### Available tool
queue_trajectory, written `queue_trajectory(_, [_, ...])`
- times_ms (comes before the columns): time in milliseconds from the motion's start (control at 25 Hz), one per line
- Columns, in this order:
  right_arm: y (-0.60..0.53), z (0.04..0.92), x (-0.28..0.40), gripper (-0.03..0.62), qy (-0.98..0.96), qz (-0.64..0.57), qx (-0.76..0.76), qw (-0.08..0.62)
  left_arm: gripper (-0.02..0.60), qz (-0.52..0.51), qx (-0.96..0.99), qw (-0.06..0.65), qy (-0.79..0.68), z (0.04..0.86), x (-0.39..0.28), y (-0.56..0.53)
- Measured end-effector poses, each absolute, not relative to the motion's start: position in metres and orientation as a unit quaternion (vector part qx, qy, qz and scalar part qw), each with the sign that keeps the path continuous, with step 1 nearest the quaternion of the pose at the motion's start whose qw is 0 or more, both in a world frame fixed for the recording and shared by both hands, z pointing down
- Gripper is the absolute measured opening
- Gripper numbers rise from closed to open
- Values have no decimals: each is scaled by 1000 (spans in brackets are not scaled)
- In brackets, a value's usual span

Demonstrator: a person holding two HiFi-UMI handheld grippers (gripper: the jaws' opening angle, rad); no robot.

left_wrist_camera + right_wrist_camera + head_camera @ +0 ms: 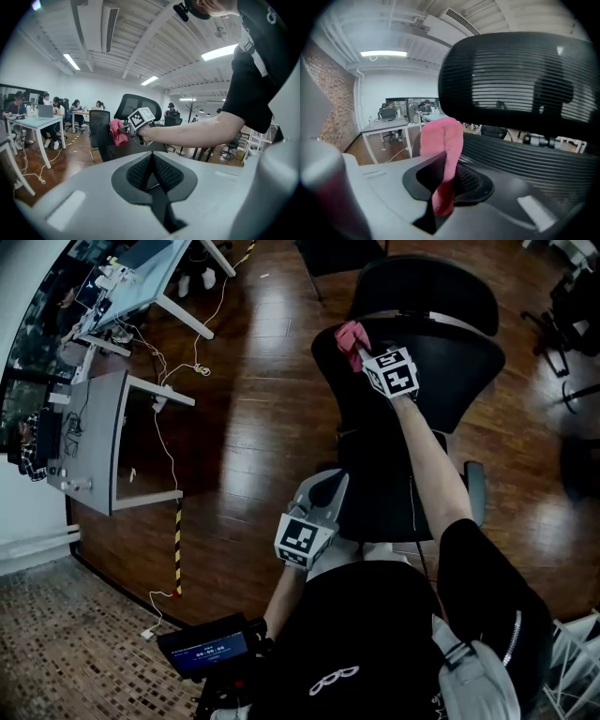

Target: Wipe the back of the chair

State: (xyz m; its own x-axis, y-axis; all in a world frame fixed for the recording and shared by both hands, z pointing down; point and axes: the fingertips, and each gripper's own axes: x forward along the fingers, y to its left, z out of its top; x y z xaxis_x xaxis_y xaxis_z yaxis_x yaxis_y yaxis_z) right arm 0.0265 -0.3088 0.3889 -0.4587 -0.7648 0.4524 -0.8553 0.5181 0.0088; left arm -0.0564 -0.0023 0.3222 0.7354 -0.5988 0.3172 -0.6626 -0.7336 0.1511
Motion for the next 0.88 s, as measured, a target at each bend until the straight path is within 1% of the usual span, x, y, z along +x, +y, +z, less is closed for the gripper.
queue_trajectory(400, [-297, 394, 147, 43, -797, 143, 557, 185, -6, 137, 926, 132, -326, 328, -21, 4])
queue_trajectory(600, [-279, 401, 212, 43, -775, 151, 585, 187, -6, 144, 929, 141, -312, 334, 2, 16])
queue_trajectory(880, [-267, 403, 272, 43, -753, 154, 612, 186, -6, 150, 930, 146, -303, 340, 25, 21])
